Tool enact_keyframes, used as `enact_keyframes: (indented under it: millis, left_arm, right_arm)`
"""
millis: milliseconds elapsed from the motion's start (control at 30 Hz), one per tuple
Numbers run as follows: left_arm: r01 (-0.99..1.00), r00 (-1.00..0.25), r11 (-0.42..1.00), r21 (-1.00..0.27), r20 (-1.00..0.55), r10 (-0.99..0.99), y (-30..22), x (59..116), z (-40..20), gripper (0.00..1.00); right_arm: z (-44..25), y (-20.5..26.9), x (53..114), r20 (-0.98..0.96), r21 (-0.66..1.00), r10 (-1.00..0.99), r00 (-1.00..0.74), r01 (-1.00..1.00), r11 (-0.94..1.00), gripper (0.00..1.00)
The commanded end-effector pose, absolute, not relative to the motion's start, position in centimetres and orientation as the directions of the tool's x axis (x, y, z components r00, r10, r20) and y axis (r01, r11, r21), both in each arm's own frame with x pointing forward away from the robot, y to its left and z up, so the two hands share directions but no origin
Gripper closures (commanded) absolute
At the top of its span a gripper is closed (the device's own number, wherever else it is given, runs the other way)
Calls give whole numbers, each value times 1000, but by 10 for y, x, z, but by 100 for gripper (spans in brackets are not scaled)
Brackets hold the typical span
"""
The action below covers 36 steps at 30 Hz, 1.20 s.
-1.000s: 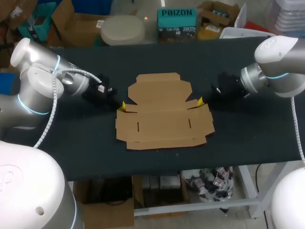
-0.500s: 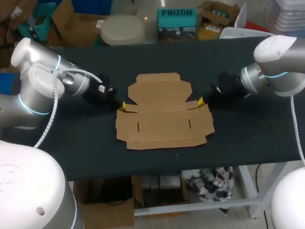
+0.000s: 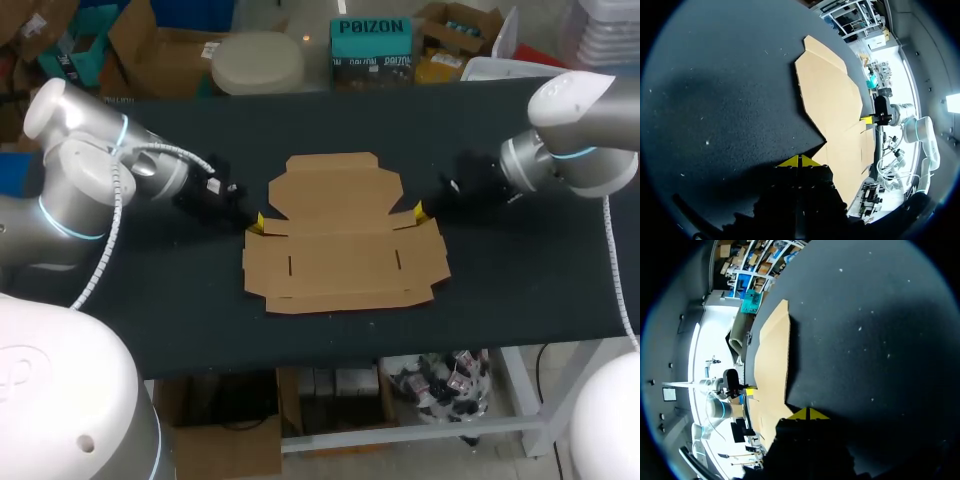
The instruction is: Assemble the packaging by folding the flat box into shape, placing the metal phone stand inside, and closing the box properly
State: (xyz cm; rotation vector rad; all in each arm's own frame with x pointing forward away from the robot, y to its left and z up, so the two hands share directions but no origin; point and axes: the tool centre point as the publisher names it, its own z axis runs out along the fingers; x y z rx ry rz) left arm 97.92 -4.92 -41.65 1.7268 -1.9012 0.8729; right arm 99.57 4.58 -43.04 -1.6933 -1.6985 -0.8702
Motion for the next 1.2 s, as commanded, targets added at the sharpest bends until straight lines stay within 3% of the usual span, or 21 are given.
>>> enact_keyframes:
  millis: [33, 1200]
  left_arm:
    - [-987, -134, 36, -156, 680, -721, -51, 983, -421, 100]
    - [-981, -122, 7, -195, 589, -799, -61, 973, -408, 100]
  right_arm:
    - [-438, 52, 998, 788, 41, 615, -30, 999, -4, 100]
    - [-416, 57, 992, 700, 77, 714, -35, 997, -26, 100]
